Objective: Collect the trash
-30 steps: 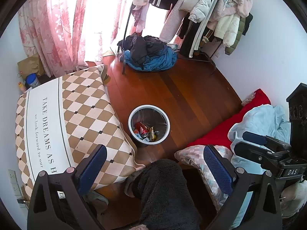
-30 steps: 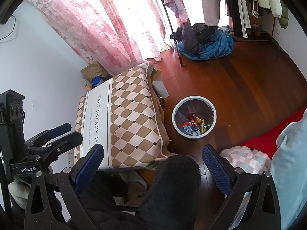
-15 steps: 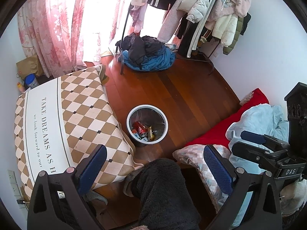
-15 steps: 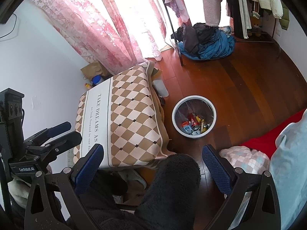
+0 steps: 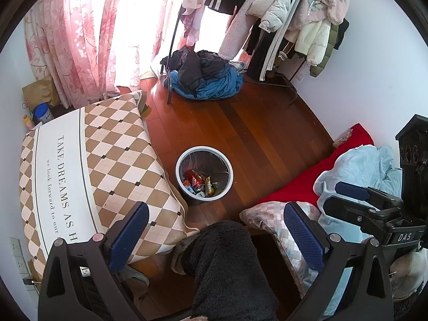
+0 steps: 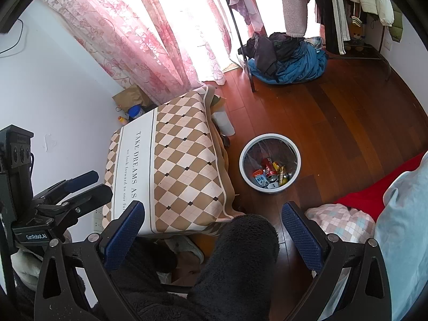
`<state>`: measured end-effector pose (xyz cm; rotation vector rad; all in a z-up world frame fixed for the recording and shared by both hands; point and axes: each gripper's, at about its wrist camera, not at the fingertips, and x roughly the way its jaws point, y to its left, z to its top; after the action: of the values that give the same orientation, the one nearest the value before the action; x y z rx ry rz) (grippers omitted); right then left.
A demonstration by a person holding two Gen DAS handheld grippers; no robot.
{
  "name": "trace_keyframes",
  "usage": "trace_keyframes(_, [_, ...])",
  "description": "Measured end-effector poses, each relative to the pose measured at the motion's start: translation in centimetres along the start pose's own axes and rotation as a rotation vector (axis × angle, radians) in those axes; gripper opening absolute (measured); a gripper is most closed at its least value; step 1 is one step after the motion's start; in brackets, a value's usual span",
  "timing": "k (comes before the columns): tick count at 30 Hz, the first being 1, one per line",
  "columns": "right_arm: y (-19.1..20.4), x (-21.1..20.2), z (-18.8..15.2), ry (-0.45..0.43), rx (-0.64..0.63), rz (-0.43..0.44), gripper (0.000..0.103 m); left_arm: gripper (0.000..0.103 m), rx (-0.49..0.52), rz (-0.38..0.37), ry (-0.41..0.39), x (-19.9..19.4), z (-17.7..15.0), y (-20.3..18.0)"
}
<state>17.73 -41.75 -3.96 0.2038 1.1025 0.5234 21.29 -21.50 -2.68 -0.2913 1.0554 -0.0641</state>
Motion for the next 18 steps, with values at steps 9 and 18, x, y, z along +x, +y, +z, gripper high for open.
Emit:
trace_keyframes(9, [0.06,-0.02,0.04,0.001,-0.001,0.0,0.103,0.103,0.003,0.0,0.002,0.01,0.02,0.21])
trace_keyframes(18, [-0.1,-0.3,-0.29,0.005,-0.01,0.002,0.103,0.103,-0.003,-0.004,-0.005,-0.17,0.02,0.06])
